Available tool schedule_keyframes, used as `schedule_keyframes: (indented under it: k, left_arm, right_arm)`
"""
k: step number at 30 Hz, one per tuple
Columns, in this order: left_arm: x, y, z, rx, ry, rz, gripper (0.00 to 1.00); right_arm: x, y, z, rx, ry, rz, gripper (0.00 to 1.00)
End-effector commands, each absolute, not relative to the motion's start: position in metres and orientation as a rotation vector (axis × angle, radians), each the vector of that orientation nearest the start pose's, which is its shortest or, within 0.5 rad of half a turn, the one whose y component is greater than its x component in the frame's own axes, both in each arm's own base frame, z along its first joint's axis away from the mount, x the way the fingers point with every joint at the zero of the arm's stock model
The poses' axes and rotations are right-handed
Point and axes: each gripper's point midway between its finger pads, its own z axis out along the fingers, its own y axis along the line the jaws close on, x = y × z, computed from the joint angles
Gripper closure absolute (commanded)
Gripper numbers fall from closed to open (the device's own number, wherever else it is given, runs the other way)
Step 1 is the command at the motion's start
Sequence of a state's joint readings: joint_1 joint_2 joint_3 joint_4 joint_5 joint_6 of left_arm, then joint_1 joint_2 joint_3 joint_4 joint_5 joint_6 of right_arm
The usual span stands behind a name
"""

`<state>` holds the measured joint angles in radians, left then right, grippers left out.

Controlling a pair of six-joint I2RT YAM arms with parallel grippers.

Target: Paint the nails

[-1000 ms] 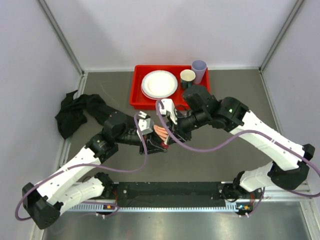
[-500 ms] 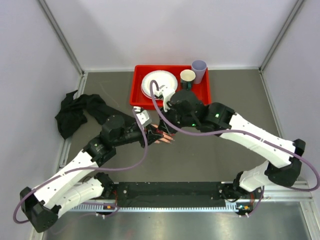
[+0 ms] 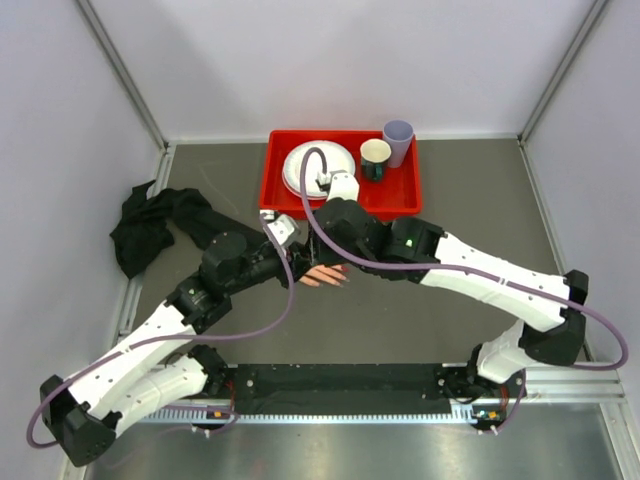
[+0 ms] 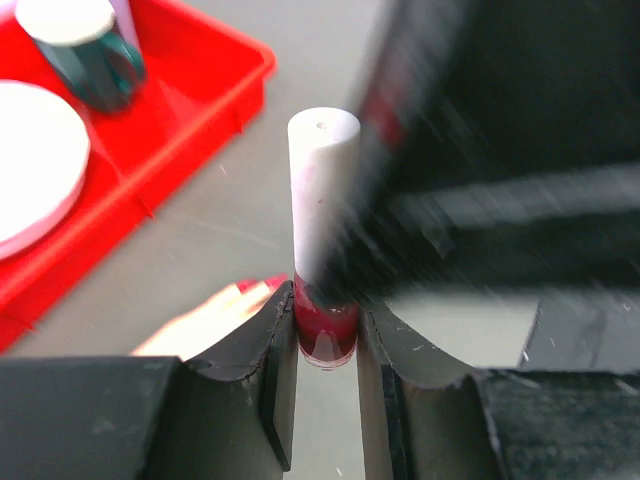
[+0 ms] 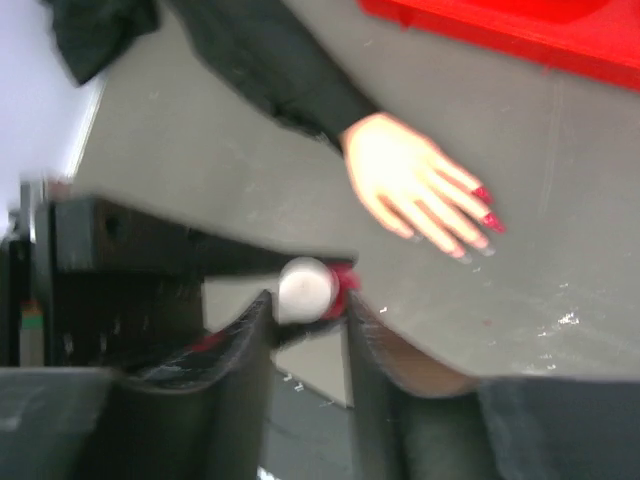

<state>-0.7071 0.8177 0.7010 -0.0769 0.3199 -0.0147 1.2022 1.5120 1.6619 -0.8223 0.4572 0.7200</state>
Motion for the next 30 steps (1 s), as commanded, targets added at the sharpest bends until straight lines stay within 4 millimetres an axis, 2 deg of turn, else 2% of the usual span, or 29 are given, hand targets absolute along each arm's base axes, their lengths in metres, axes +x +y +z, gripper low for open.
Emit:
schedule_keyframes:
  k: [1,2,3,6,7,8,9,10,11,12,15,16,20,22,26,30]
  left_arm:
    - [0.215,-0.248,0.302,0.771,1.432,-0.782,1.00]
    - [0.211,-0.250,0.302,0.789,1.426,-0.799,1.00]
    - [0.209,-0.252,0.299,0.806,1.435,-0.813,1.00]
    - [0.194,-0.263,0.295,0.932,1.415,-0.878,1.00]
    - [0.188,-0.266,0.297,0.962,1.401,-0.902,1.00]
    - [0.183,-0.267,0.290,1.004,1.418,-0.919,1.00]
    - [0.168,-0.273,0.287,1.084,1.391,-0.993,1.00]
    - [0.161,-0.275,0.286,1.121,1.388,-1.027,1.00]
    - [0.153,-0.277,0.287,1.150,1.375,-1.070,1.00]
    - [0.138,-0.280,0.287,1.212,1.340,-1.152,1.00]
    - [0.112,-0.285,0.292,1.304,1.265,-1.311,1.00]
    - [0.102,-0.284,0.294,1.345,1.232,-1.373,1.00]
    - [0.091,-0.284,0.291,1.400,1.212,-1.447,1.00]
    - [0.087,-0.284,0.291,1.404,1.233,-1.493,1.00]
    - [0.085,-0.283,0.293,1.409,1.217,-1.502,1.00]
    - [0.086,-0.284,0.295,1.405,1.205,-1.490,1.00]
  right_arm:
    - [0.167,0.360,0.334,-0.401,2.136,0.723,0.59]
    - [0.167,0.355,0.339,-0.426,2.122,0.714,0.47]
    - [0.164,0.348,0.354,-0.452,2.084,0.737,0.43]
    - [0.159,0.332,0.372,-0.619,2.003,0.728,0.30]
    - [0.156,0.318,0.384,-0.693,1.939,0.719,0.27]
    - [0.158,0.312,0.389,-0.734,1.906,0.724,0.24]
    - [0.146,0.313,0.388,-0.837,1.881,0.789,0.24]
    - [0.140,0.305,0.394,-0.930,1.805,0.797,0.23]
    - [0.140,0.302,0.392,-0.988,1.778,0.822,0.22]
    - [0.116,0.307,0.392,-1.131,1.723,0.943,0.22]
    - [0.092,0.308,0.385,-1.384,1.564,1.005,0.25]
    - [0.093,0.309,0.384,-1.424,1.528,0.989,0.27]
    - [0.097,0.313,0.385,-1.478,1.478,1.069,0.42]
    - [0.095,0.315,0.382,-1.517,1.463,1.139,0.43]
    - [0.090,0.320,0.369,-1.605,1.493,1.183,0.37]
    - [0.085,0.325,0.362,-1.647,1.495,1.244,0.38]
